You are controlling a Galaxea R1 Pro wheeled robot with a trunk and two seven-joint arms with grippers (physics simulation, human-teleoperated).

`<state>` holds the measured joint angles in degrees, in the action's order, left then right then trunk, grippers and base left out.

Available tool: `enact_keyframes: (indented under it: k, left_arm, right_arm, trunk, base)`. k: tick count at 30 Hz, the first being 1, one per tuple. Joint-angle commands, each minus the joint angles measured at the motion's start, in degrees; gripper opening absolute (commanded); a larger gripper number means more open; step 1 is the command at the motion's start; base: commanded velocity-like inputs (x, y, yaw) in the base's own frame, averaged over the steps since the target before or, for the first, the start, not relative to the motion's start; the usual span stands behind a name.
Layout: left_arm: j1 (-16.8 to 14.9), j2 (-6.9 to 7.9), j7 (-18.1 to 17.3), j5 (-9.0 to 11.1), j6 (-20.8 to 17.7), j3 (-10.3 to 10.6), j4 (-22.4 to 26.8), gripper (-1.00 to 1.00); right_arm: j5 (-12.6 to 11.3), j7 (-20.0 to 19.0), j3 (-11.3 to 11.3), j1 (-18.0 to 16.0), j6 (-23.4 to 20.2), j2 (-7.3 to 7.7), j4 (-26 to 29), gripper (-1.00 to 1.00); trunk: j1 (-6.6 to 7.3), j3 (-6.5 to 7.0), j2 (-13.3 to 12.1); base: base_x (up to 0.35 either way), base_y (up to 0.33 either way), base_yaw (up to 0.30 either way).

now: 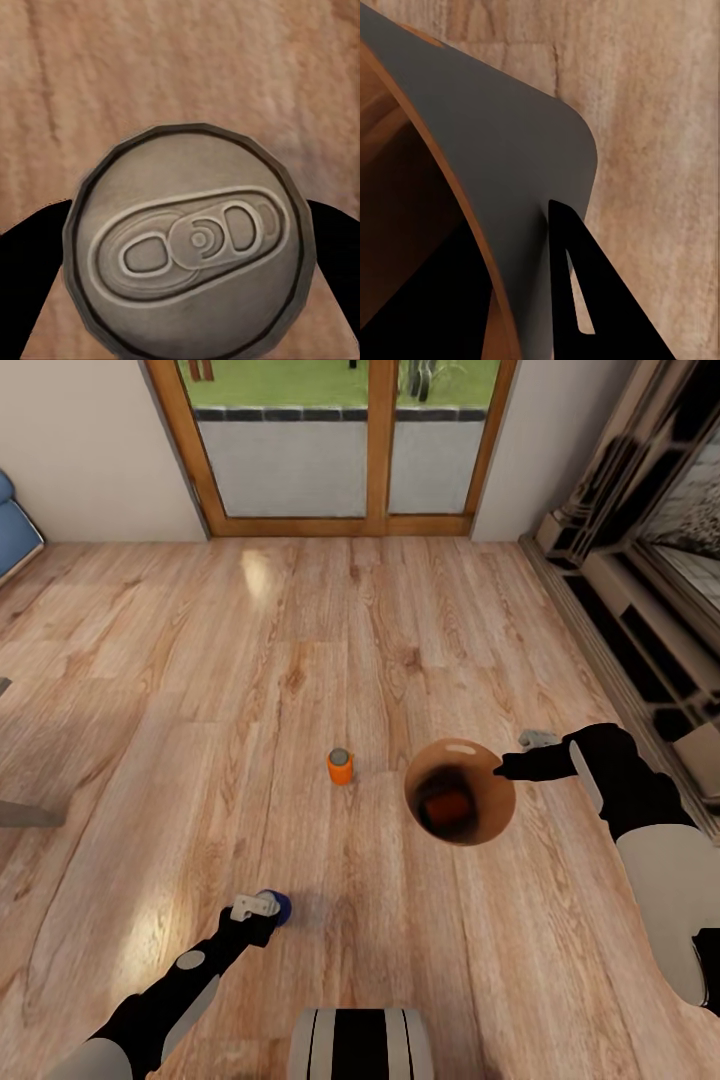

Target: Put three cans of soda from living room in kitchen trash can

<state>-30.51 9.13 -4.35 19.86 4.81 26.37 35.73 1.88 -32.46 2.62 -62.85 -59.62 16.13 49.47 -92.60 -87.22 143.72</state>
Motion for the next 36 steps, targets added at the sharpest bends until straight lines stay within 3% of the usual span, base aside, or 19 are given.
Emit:
enact_keyframes:
  k: [1, 8, 31, 36]
  left_arm:
    - [0.01, 0.01, 0.09, -0.08, -0.02, -0.02, -0.12, -1.00]
    - [0.01, -0.02, 0.12, -0.07, -0.06, -0.03, -0.21, -1.00]
    - [0.01, -0.52, 0.01, -0.26, -0.40, -0.01, -0.31, -1.00]
    - [0.01, -0.36, -2.76, -0.02, -0.71, -0.01, 0.04, -1.00]
  right_arm:
    - [-1.57, -0.24, 0.00, -0.01, -0.38, -0.05, 0.01, -1.00]
    - [-1.53, -0.24, 0.02, 0.01, -0.38, -0.05, 0.04, -1.00]
    - [-1.54, -0.24, 0.27, 0.11, -0.38, -0.21, -0.04, -1.00]
    - [-1.42, -0.24, 0.36, 0.33, -0.38, -0.28, -0.43, -1.00]
  trunk:
    - [0.00, 0.00, 0.00]
    - [0.00, -0.01, 0.00]
    - [0.59, 5.08, -0.31]
    - [0.72, 6.19, -0.37]
  base:
    - [0.000, 0.000, 0.000]
    - [0.000, 0.000, 0.000]
    - [0.000, 0.000, 0.000]
    - [0.000, 0.000, 0.000]
